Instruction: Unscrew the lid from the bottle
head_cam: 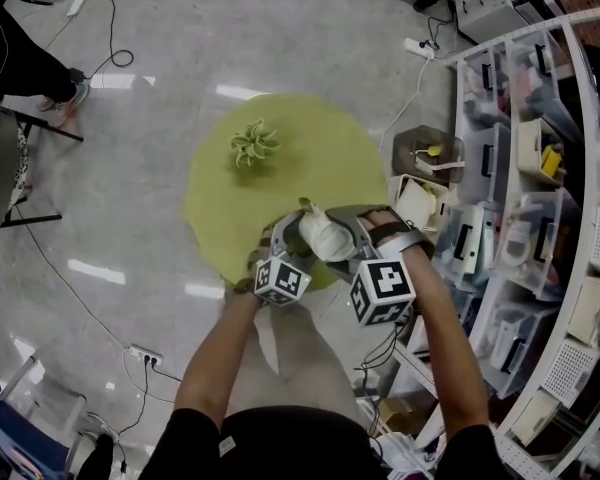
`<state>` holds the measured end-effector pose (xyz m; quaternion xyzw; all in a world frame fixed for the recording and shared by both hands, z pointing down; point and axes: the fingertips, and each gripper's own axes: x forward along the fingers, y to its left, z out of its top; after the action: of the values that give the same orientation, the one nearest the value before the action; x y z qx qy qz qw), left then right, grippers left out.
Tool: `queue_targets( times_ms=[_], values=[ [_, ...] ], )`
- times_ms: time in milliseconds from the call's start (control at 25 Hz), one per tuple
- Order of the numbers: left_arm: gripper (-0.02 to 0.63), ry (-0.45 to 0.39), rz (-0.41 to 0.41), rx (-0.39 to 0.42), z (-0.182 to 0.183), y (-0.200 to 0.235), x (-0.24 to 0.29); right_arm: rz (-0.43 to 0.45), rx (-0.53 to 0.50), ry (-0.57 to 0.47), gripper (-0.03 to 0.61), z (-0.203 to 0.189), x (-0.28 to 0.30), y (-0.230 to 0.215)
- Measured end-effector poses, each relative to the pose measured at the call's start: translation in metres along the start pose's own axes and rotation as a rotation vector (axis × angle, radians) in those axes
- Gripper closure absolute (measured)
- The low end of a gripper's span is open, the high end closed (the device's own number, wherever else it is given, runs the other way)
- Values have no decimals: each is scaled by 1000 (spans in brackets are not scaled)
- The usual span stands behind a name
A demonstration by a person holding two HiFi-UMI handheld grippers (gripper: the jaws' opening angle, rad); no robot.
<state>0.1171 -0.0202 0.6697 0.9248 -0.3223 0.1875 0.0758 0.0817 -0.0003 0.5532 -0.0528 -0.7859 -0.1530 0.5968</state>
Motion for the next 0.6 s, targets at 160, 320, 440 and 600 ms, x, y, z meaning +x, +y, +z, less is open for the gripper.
queue_targets(
  times_ms=[160, 320, 440, 600],
  values=[
    [247, 0, -4, -2, -1, -3, 1, -6, 31, -23, 149, 4, -8, 2],
    [247, -1, -1, -4, 0, -1, 1, -45, 76, -55, 150, 9, -22, -1],
    [246, 0, 0, -3, -4, -3, 2, -76, 119, -74, 149, 7, -33, -3],
    [247, 0, -2, -4, -2, -3, 3, -104, 217, -126, 149, 5, -47, -5]
  ],
)
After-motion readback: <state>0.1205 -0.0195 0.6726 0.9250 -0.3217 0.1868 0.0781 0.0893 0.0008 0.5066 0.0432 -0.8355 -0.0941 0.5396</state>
